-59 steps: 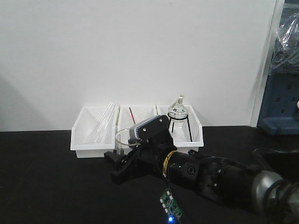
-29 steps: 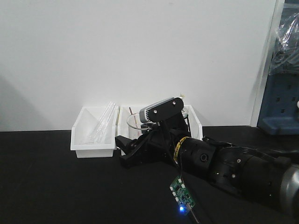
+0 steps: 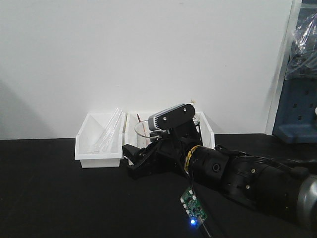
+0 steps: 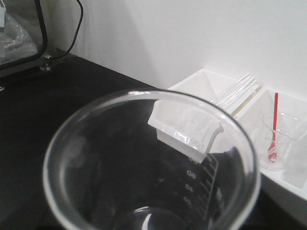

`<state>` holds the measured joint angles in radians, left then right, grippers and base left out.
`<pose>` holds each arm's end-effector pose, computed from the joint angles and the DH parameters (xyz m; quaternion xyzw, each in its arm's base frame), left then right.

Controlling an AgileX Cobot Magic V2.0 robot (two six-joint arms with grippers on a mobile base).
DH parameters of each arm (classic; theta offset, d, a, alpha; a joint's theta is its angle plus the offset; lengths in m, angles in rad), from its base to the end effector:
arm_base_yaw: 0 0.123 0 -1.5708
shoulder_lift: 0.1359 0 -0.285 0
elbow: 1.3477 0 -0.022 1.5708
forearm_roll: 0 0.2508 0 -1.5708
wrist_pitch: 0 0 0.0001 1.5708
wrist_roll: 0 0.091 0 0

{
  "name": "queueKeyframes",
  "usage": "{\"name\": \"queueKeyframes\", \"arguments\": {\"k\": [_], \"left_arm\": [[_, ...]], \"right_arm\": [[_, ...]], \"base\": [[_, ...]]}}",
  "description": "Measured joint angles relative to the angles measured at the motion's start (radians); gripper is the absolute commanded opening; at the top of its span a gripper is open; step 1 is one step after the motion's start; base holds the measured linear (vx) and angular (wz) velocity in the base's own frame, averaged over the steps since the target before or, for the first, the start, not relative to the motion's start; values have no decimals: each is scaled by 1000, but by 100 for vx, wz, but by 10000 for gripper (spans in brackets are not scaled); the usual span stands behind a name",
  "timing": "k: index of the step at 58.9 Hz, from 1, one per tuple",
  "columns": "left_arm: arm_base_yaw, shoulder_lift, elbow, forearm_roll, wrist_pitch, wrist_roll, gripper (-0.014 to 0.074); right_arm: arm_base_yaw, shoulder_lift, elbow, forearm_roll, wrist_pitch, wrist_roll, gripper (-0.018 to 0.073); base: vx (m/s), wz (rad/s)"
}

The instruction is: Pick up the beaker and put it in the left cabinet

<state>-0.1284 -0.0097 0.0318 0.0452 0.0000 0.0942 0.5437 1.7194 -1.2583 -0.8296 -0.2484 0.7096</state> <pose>0.0564 -0.0073 0.2030 0.0913 0.6776 0.0040 0.7297 0.3416 0.2257 0.3072 -0.3004 0.7138 0.2059 0.5982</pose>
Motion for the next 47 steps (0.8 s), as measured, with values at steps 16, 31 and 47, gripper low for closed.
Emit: {"name": "queueKeyframes", "arguments": {"k": [16,31,47], "left_arm": [[0,0,0,0,0,0,1],[0,0,0,0,0,0,1],[0,0,0,0,0,0,1]], "right_arm": [[0,0,0,0,1,0,-3],[0,0,0,0,1,0,-3],[0,0,0,0,1,1,-3]], "base": [[0,0],[0,0],[-4,1]]}}
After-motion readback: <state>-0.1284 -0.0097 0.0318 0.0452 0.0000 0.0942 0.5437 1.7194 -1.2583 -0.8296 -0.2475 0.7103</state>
